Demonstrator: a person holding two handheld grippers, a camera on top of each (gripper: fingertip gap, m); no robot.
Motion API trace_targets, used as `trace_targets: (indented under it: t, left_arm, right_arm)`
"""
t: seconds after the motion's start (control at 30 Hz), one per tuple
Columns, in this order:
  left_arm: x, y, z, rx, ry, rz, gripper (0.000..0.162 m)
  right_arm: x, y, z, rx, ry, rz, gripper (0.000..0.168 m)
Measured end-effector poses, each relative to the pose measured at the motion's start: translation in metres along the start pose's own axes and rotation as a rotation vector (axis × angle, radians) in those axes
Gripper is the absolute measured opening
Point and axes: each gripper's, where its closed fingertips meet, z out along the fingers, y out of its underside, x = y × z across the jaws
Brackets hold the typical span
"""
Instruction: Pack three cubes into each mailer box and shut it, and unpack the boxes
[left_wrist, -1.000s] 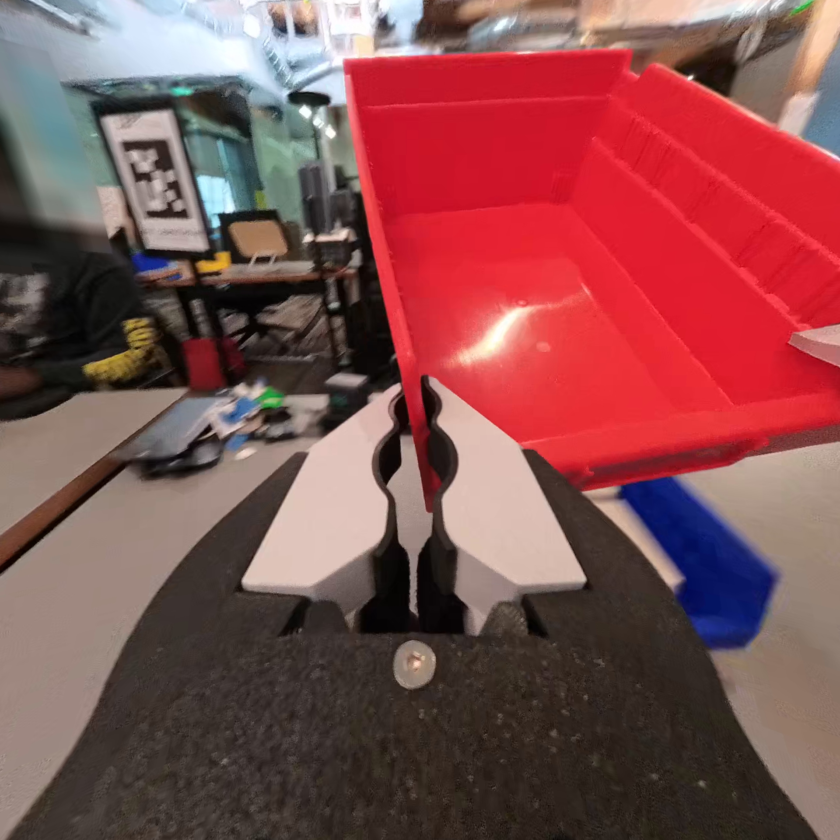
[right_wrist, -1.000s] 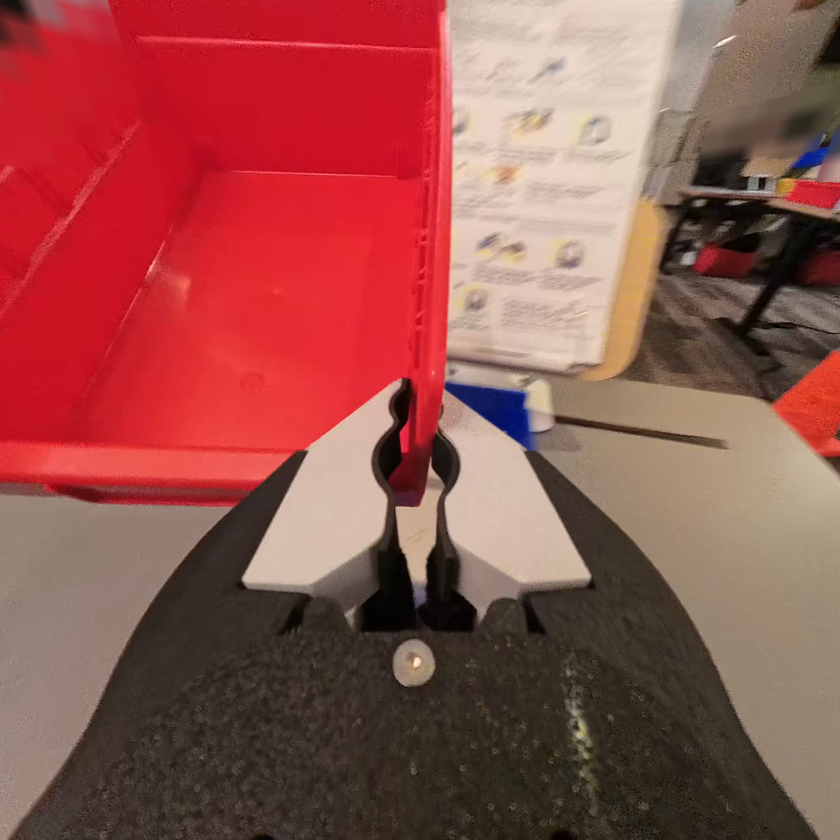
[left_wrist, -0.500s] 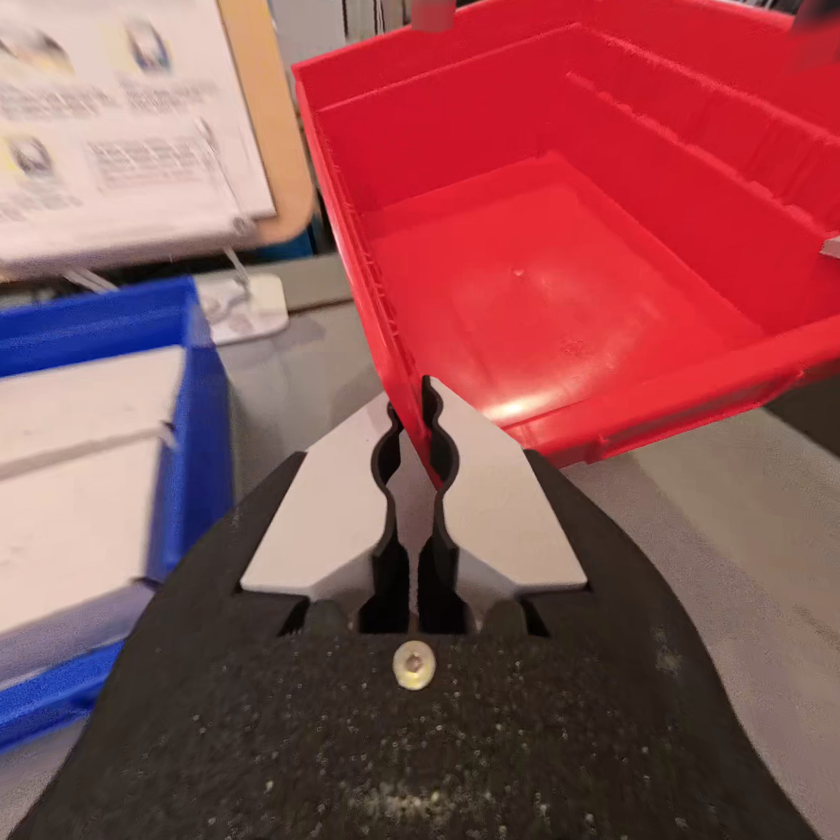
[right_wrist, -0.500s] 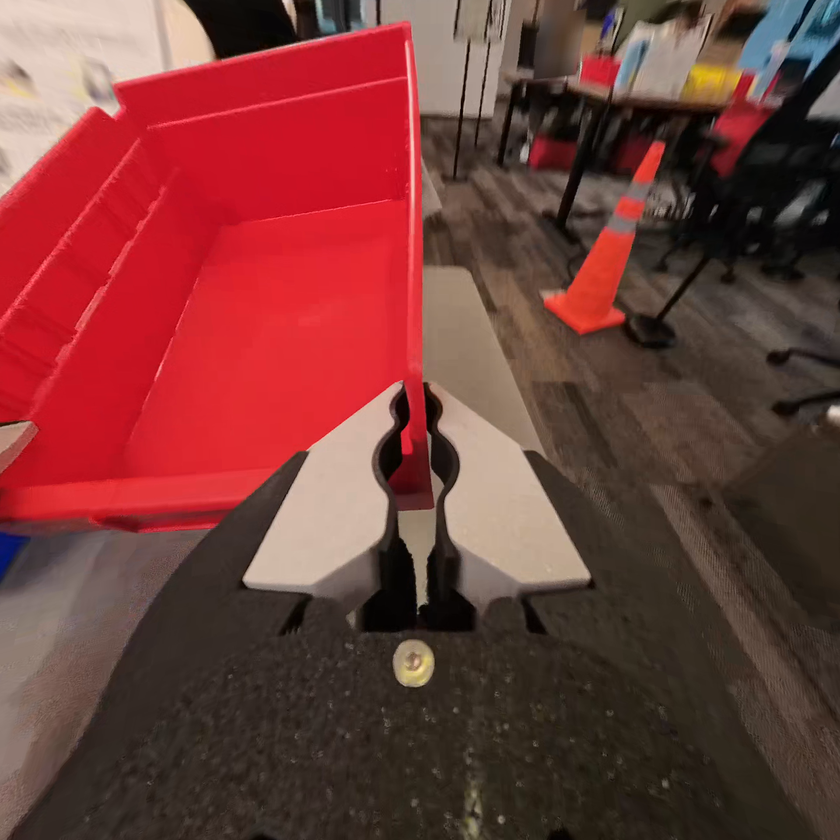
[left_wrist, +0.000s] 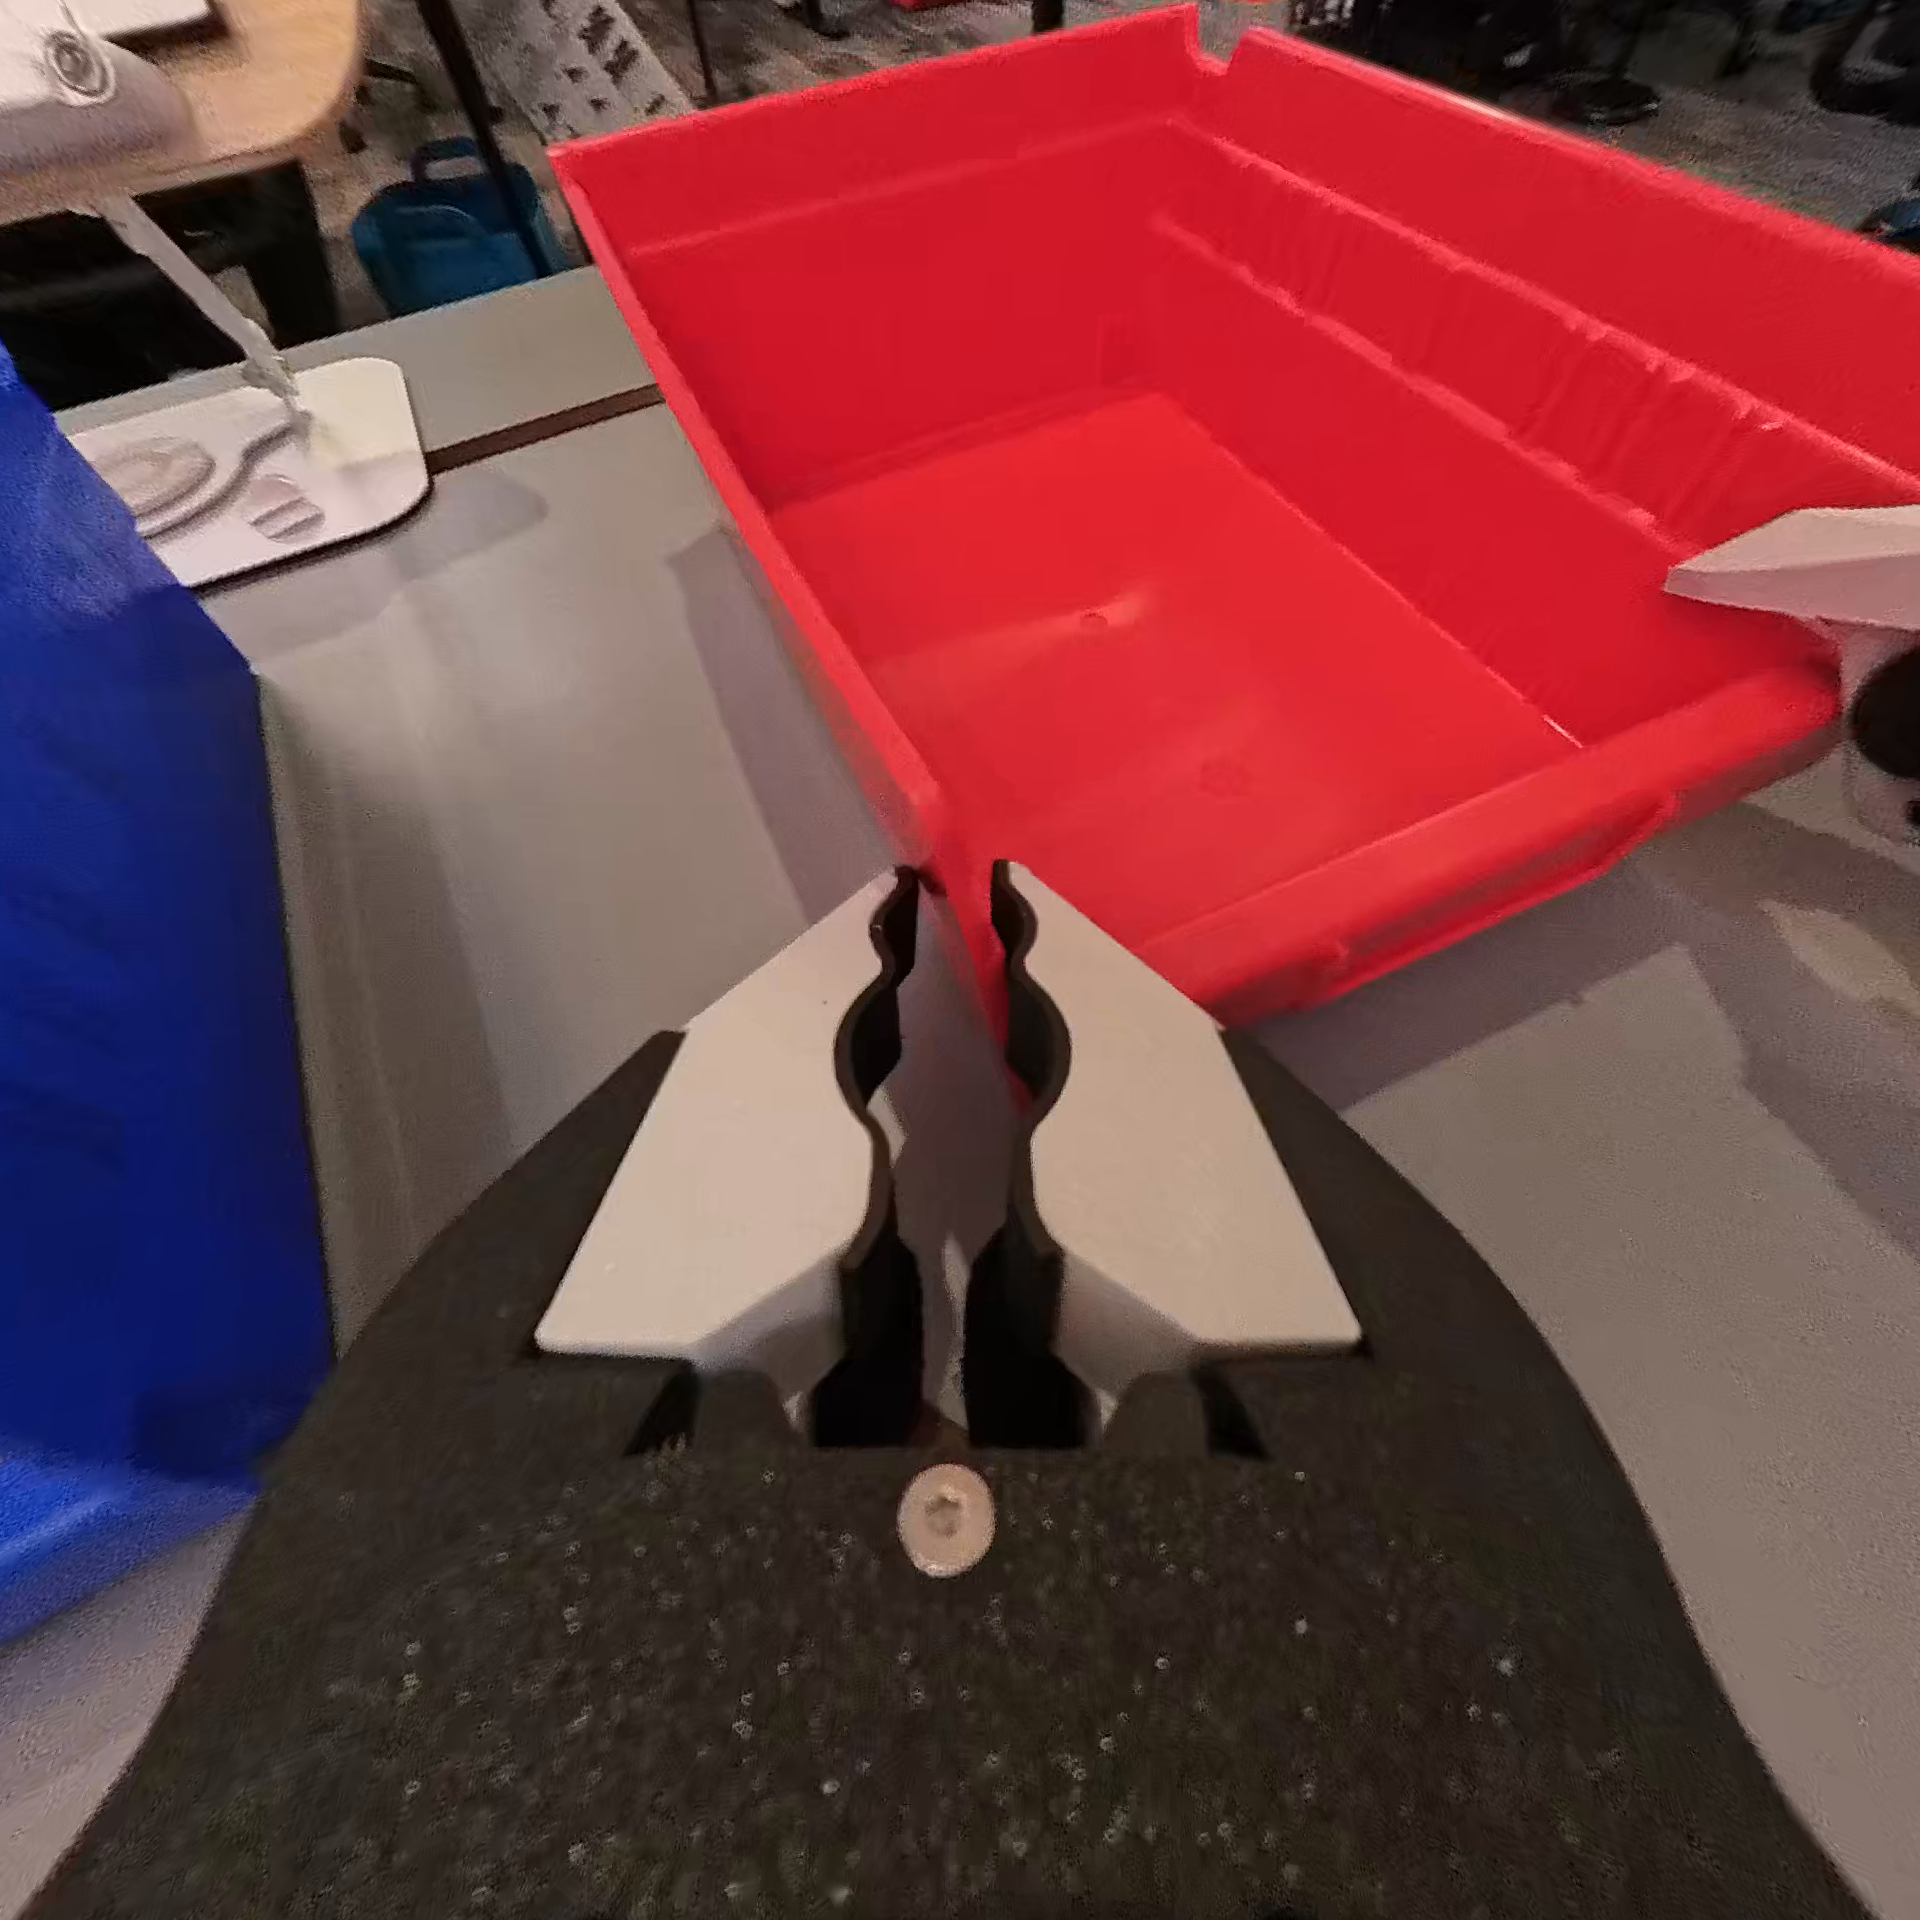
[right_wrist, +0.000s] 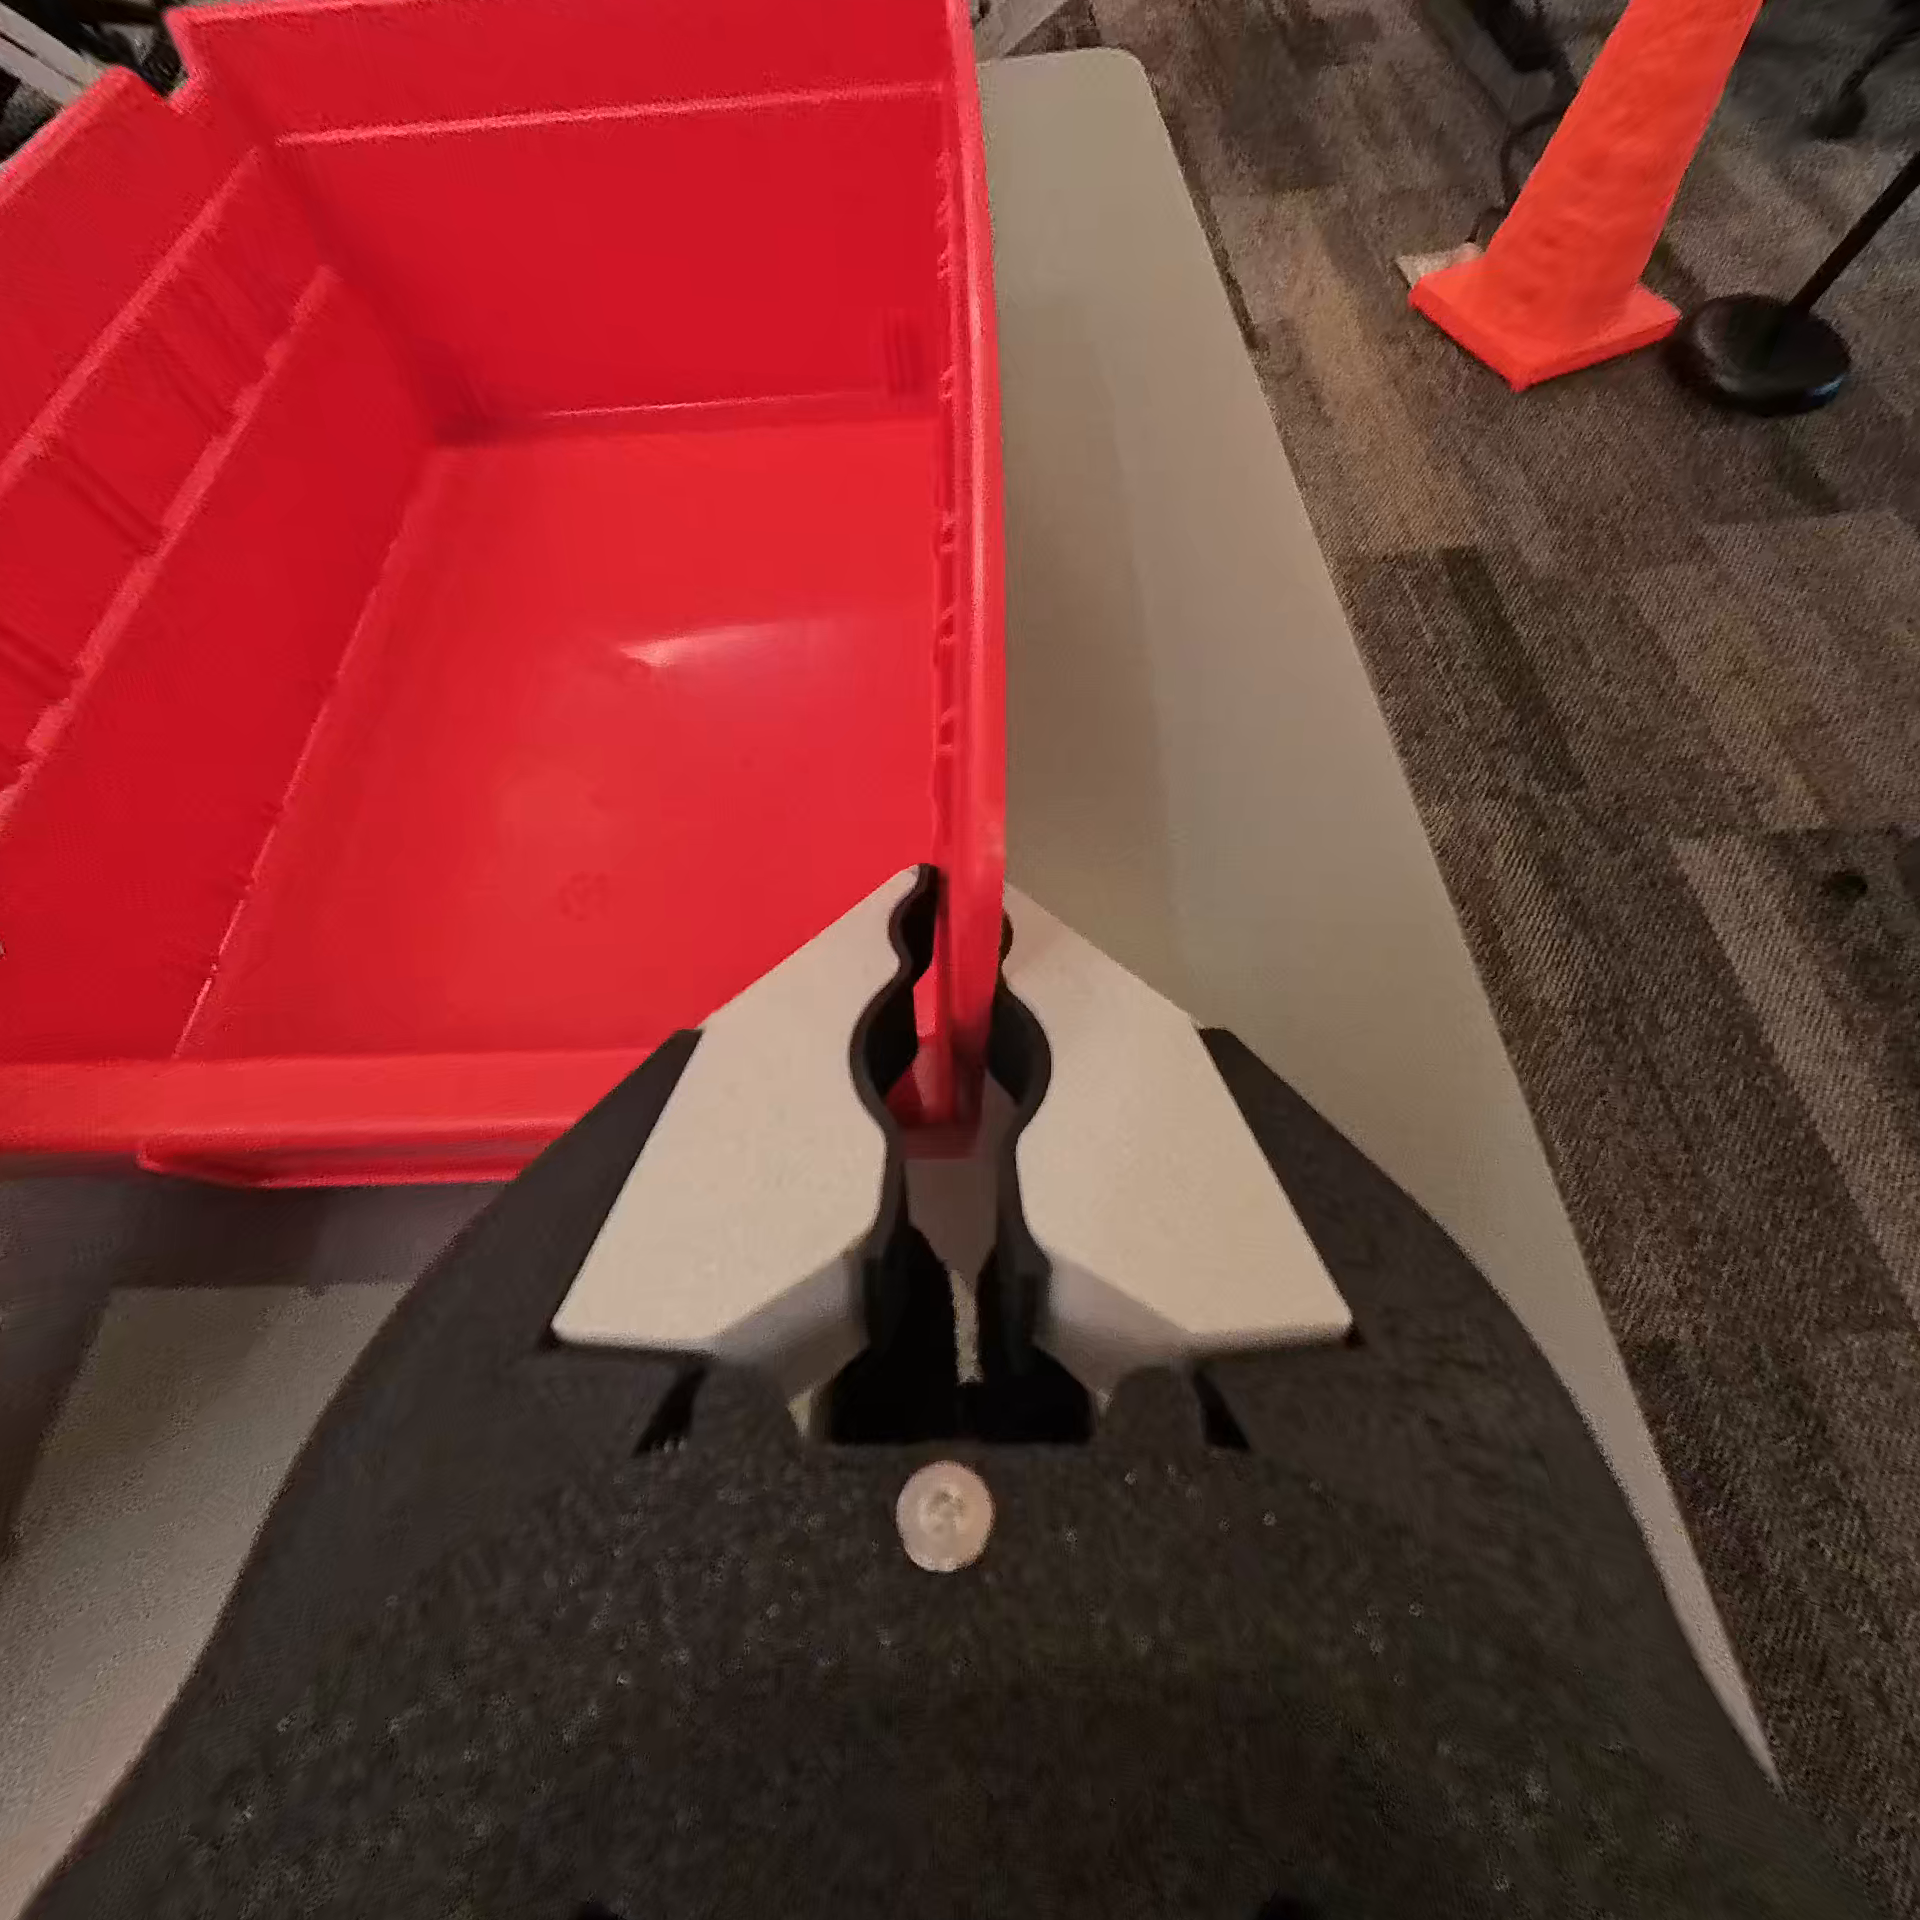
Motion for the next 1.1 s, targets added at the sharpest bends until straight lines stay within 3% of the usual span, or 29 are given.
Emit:
trace_targets:
  t: [0.1, 0.23, 0.33, 0.4, 0.43, 0.5, 0.6, 0.67, 0.77, 0.83, 0.93, 1.03, 1.1]
  left_arm:
    - [-0.008, -0.005, -0.019, 0.015, 0.004, 0.028, 0.034]
    - [-0.033, -0.024, -0.091, 0.139, 0.102, 0.046, 0.033]
    - [-0.096, -0.026, -0.142, 0.170, 0.119, -0.053, 0.026]
    - [-0.151, -0.024, -0.169, 0.203, 0.077, -0.095, 0.008]
    - [-0.178, -0.021, -0.180, 0.220, 0.040, -0.097, 0.000]
    - [-0.228, -0.008, -0.196, 0.229, -0.032, -0.120, 0.000]
    - [-0.280, 0.022, -0.201, 0.201, -0.106, -0.224, 0.000]
    - [-0.295, 0.038, -0.193, 0.151, -0.110, -0.261, 0.000]
    - [-0.306, 0.045, -0.185, 0.124, -0.136, -0.237, 0.000]
    - [-0.310, 0.049, -0.184, 0.123, -0.172, -0.215, 0.000]
    - [-0.308, 0.054, -0.178, 0.119, -0.190, -0.220, 0.000]
    - [-0.314, 0.059, -0.171, 0.117, -0.251, -0.223, 0.004]
    - [-0.320, 0.052, -0.174, 0.155, -0.277, -0.225, 0.034]
  right_arm:
    - [0.001, 0.000, 0.000, -0.003, -0.001, 0.028, 0.006]
    - [0.020, -0.013, -0.021, -0.015, 0.108, -0.044, 0.038]
    - [0.001, -0.063, -0.062, 0.167, 0.066, -0.031, 0.039]
    - [-0.025, -0.094, -0.088, 0.281, 0.019, -0.018, 0.041]
    - [-0.042, -0.103, -0.096, 0.306, -0.009, -0.034, 0.041]
    - [-0.088, -0.106, -0.099, 0.287, -0.087, -0.082, 0.041]
    - [-0.185, -0.093, -0.096, 0.283, -0.244, -0.158, 0.021]
    - [-0.266, -0.062, -0.092, 0.233, -0.396, -0.206, 0.000]
    - [-0.349, -0.021, -0.087, 0.181, -0.500, -0.299, 0.000]
    - [-0.355, -0.021, -0.076, 0.200, -0.421, -0.291, 0.000]
    - [-0.336, -0.019, -0.053, 0.187, -0.319, -0.113, 0.000]
    - [-0.335, -0.007, -0.041, 0.173, -0.284, -0.121, 0.027]
    - [-0.337, -0.003, -0.037, 0.168, -0.249, -0.161, 0.033]
